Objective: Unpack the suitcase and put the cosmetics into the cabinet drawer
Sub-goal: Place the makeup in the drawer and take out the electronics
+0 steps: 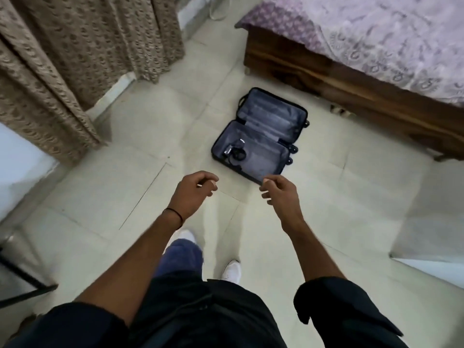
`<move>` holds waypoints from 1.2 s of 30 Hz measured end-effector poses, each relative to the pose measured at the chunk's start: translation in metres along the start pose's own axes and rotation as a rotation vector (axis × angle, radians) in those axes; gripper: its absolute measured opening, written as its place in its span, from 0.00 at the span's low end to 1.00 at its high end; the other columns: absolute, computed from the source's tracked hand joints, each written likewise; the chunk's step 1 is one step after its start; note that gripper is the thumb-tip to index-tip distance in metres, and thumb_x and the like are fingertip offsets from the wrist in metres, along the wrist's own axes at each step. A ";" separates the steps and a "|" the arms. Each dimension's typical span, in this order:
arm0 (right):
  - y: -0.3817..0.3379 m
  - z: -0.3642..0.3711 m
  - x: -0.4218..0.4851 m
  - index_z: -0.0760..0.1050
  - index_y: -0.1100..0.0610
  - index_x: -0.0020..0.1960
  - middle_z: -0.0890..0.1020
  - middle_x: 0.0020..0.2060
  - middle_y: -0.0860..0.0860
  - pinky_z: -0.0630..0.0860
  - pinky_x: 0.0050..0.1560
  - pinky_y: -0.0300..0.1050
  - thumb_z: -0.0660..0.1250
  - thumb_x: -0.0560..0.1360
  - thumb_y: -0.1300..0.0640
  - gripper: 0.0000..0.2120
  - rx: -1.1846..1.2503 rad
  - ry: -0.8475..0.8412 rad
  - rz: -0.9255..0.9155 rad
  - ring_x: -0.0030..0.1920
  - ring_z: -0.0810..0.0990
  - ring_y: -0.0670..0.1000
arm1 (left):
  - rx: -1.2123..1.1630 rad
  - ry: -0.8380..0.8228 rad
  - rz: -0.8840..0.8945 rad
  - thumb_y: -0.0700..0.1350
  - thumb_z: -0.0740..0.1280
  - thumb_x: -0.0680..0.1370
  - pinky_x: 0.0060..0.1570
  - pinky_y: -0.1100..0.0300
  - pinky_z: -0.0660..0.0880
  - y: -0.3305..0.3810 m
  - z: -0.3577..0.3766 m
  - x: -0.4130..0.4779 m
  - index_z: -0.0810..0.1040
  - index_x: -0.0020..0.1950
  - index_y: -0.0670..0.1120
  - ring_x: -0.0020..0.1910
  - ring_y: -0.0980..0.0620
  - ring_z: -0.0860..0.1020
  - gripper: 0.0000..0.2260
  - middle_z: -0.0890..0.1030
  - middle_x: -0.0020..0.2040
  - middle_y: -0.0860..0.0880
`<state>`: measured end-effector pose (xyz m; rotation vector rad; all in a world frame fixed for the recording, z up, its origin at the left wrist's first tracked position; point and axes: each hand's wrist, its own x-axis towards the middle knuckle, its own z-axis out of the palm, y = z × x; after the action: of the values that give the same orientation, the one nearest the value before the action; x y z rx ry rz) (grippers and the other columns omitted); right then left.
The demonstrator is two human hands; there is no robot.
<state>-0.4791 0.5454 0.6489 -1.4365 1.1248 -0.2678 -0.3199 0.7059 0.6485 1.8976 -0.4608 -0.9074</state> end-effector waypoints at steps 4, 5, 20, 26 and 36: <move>0.002 -0.014 0.050 0.80 0.59 0.51 0.84 0.45 0.54 0.73 0.39 0.36 0.63 0.80 0.58 0.07 -0.003 0.048 0.064 0.41 0.80 0.47 | 0.060 -0.073 -0.044 0.40 0.63 0.80 0.36 0.72 0.72 0.011 0.014 0.067 0.81 0.54 0.45 0.40 0.54 0.81 0.08 0.85 0.46 0.46; 0.002 -0.014 0.065 0.80 0.59 0.51 0.84 0.45 0.54 0.73 0.39 0.37 0.63 0.80 0.58 0.07 -0.003 0.057 0.090 0.41 0.80 0.47 | 0.078 -0.099 -0.055 0.40 0.63 0.80 0.36 0.71 0.72 0.014 0.017 0.090 0.81 0.53 0.46 0.40 0.54 0.81 0.08 0.85 0.46 0.46; 0.009 0.059 0.371 0.78 0.58 0.54 0.81 0.44 0.49 0.75 0.46 0.49 0.65 0.74 0.51 0.14 -0.280 -0.060 0.415 0.45 0.79 0.51 | 0.305 -0.257 -0.286 0.41 0.66 0.78 0.46 0.61 0.71 -0.029 0.020 0.441 0.80 0.53 0.46 0.49 0.45 0.81 0.06 0.81 0.47 0.49; 0.124 0.103 0.512 0.76 0.53 0.62 0.81 0.48 0.49 0.76 0.45 0.45 0.68 0.77 0.52 0.15 -0.296 -0.125 0.481 0.46 0.79 0.50 | 0.396 -0.301 -0.357 0.41 0.66 0.78 0.42 0.70 0.72 -0.146 0.059 0.566 0.78 0.57 0.46 0.39 0.57 0.80 0.08 0.81 0.51 0.47; 0.375 0.182 0.746 0.62 0.56 0.76 0.75 0.63 0.55 0.77 0.55 0.50 0.74 0.74 0.45 0.37 -0.384 -0.136 0.472 0.59 0.78 0.57 | 0.644 -0.314 -0.281 0.44 0.71 0.75 0.62 0.52 0.70 -0.388 0.150 0.760 0.64 0.73 0.41 0.63 0.40 0.74 0.29 0.73 0.65 0.37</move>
<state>-0.1465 0.1824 -0.0499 -1.4401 1.4116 0.3926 0.0403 0.3124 -0.0339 2.4513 -0.7539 -1.3720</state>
